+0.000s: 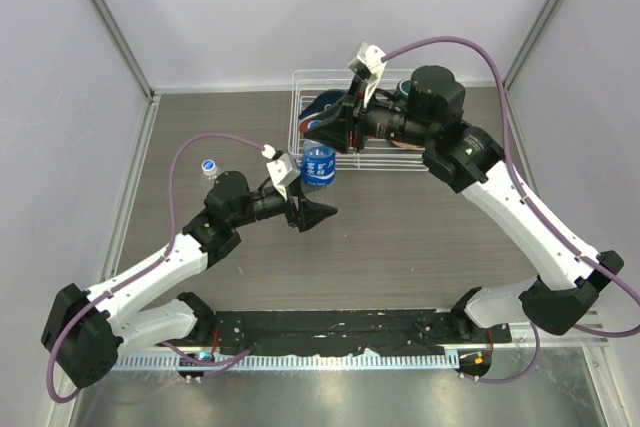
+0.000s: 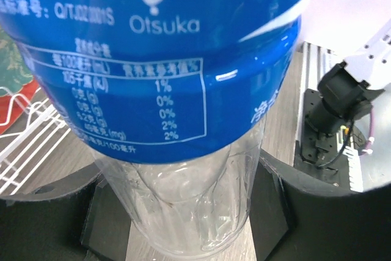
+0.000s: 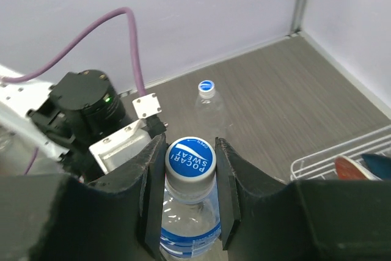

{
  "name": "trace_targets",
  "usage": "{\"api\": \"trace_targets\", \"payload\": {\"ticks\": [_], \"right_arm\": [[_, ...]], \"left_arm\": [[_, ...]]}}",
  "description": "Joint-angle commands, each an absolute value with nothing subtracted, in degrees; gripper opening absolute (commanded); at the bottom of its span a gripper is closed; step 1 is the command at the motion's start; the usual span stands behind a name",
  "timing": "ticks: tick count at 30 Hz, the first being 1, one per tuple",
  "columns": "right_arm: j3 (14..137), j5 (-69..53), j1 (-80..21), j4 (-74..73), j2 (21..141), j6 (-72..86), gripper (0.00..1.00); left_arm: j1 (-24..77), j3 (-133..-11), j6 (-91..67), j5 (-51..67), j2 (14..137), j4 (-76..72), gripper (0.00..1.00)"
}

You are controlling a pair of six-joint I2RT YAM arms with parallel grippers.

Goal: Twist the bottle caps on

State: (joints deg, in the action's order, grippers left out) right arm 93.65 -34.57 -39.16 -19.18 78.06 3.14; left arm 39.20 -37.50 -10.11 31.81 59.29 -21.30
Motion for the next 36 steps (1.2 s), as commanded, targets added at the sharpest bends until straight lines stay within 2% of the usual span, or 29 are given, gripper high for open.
{"api": "trace_targets", "payload": {"ticks": [1, 7, 12, 19, 26, 32, 34, 36], "right_arm": [[88.4, -15.3, -45.7, -22.9, 77.2, 4.1, 0.01], [86.0, 6.5, -53.9, -20.5, 77.2, 6.1, 0.01], [87.3, 26.0, -61.1, -24.0, 79.4, 6.4, 0.01], [89.6, 44.8, -66.4, -28.0, 83.8, 8.2, 0.01], [97.6, 49.6, -68.7, -33.2, 89.3, 8.3, 0.12], [103.1, 47.7, -68.8, -32.1, 89.1, 7.8, 0.37], [104.8, 45.8, -68.8, -32.0, 88.6, 7.2, 0.41], [105.8, 40.4, -68.8, -31.6, 86.7, 6.6, 0.50]], "left_arm": [[38.8, -39.6, -9.2, 23.9, 57.6, -34.7, 0.00], [38.8, -38.4, -7.4, 20.1, 57.2, -35.4, 0.00], [38.8, -37.2, -6.0, 18.2, 57.1, -35.8, 0.00], [38.8, -35.9, -5.2, 17.8, 56.5, -35.9, 0.00], [38.8, -35.3, -5.4, 18.9, 56.1, -35.9, 0.00], [38.8, -34.7, -5.3, 18.2, 55.2, -35.7, 0.00], [38.6, -34.6, -5.4, 18.0, 55.0, -35.5, 0.00], [38.5, -34.7, -5.6, 18.1, 54.6, -35.1, 0.00]]}}
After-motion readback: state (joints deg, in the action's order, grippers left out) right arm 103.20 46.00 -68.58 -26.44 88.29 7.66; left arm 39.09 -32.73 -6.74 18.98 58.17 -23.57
